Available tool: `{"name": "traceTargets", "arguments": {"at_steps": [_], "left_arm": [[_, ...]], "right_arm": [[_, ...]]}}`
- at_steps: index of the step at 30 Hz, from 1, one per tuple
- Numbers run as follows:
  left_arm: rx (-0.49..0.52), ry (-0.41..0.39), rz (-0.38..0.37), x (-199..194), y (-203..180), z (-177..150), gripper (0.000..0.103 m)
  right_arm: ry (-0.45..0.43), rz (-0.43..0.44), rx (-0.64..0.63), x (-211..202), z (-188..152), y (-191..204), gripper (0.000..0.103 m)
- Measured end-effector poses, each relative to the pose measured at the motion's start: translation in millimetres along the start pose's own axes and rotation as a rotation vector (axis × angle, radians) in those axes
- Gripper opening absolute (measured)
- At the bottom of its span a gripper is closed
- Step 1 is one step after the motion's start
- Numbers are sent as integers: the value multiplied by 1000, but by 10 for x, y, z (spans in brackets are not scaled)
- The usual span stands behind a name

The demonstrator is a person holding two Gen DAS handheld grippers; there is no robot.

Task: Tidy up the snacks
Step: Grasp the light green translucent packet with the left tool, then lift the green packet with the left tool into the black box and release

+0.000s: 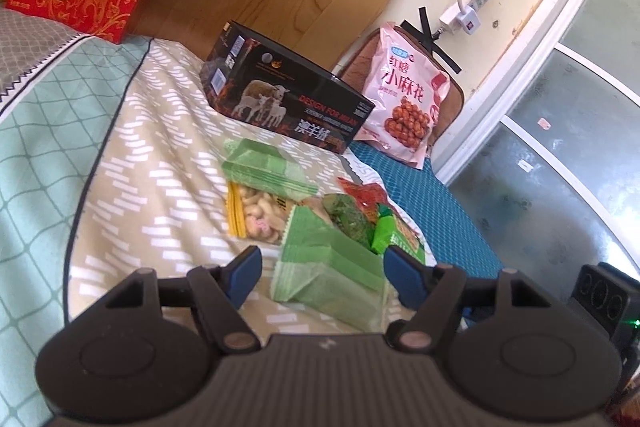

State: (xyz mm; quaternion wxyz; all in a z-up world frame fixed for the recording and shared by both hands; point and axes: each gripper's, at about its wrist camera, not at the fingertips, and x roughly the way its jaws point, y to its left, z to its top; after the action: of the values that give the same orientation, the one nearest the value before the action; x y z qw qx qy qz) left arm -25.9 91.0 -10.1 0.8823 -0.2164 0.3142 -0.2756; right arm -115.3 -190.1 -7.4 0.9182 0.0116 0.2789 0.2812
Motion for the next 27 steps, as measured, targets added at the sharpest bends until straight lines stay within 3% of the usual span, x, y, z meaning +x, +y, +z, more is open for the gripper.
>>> {"name": "traceTargets", "arguments": {"at_steps": [19,27], "left_arm": [[-30,15,-41,14,49,8,70],[-76,29,-97,-72,36,117,74]], "right_arm": [[11,3,-6,25,2,7,62],[13,-7,-21,9,9,30,62]]}}
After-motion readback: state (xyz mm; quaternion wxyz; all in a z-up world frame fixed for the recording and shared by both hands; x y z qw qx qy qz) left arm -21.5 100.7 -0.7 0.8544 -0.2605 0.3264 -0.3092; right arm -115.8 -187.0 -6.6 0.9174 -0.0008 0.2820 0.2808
